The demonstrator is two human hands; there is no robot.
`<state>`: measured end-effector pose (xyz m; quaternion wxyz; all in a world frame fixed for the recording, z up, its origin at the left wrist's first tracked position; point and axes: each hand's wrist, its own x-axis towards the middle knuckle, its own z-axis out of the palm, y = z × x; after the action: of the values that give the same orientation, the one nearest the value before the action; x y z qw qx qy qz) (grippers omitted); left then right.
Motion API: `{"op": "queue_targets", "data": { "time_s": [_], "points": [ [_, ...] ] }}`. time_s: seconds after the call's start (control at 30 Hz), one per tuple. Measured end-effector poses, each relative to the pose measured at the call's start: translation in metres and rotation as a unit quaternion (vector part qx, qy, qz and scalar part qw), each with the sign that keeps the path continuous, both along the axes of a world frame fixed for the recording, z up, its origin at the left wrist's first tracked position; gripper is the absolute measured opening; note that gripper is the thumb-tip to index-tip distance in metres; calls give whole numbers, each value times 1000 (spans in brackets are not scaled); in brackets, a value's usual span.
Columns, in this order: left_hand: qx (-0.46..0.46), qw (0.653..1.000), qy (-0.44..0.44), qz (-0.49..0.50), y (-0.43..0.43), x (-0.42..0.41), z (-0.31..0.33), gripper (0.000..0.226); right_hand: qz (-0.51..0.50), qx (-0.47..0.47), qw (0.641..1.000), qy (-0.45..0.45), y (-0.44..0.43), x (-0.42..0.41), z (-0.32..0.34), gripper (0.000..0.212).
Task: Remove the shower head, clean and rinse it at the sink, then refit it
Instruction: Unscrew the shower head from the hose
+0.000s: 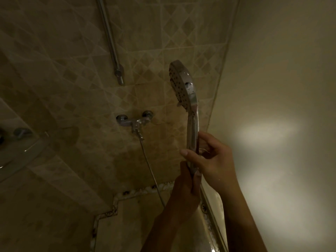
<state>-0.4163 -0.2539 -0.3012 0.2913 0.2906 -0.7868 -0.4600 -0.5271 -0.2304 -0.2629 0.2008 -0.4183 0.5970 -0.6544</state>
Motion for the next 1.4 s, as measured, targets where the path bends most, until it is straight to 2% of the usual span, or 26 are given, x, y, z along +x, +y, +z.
{"op": "queue_targets", "data": {
  "time_s": [0.13, 0.23, 0.3, 0.37, 0.47, 0.57, 0.7, 0.77, 0.87, 0.97, 1.03, 1.17, 1.23, 1.33, 1.4],
  "points": [
    [34, 999, 12, 23, -4, 0, -7, 10, 94, -33, 991, -89, 3, -1, -1, 44],
    [27, 999, 32, 17, -6, 2, -8, 2, 145, -26, 983, -112, 7, -4, -2, 44],
    [20, 999, 35, 15, -7, 3, -5, 11, 129, -16, 988, -78, 7, -2, 1, 41],
    [14, 1000, 24, 7, -6, 3, -4, 23, 77, 6, 997, -6, 4, 2, 4, 38],
    [8, 1000, 14, 1, -2, 4, -4, 31, 37, 14, 999, 37, 2, 5, 6, 45],
    [12, 999, 21, 21, -3, 4, -7, 28, 56, -3, 998, -2, 6, 5, 8, 57],
    [14, 998, 49, 24, -2, 4, -8, 8, 125, -20, 988, -88, 11, 3, 5, 37],
    [18, 998, 50, 26, -2, 4, -7, 7, 114, -11, 990, -77, 12, -1, 4, 40],
    [28, 999, 34, 16, -3, 2, -8, 18, 66, 11, 998, 0, 8, 2, 3, 58],
    [21, 999, 23, -5, -3, 4, -6, 29, 15, -4, 1000, 7, 4, 5, 3, 67],
    [27, 999, 15, 7, -3, 4, -6, 20, 16, -23, 999, -22, 4, 3, 4, 63],
    [20, 999, 36, 19, -1, 3, -6, 6, 104, -38, 989, -97, 11, -1, 7, 47],
    [22, 999, 22, 24, -2, 1, -7, 9, 110, -33, 989, -92, 11, 1, 6, 43],
    [15, 1000, 1, 6, -4, 1, -8, 28, 36, -2, 999, -10, 4, 6, 3, 61],
    [16, 1000, -13, 1, -4, 4, -6, 39, -16, -11, 1000, 6, 0, 6, 4, 67]
  ]
}}
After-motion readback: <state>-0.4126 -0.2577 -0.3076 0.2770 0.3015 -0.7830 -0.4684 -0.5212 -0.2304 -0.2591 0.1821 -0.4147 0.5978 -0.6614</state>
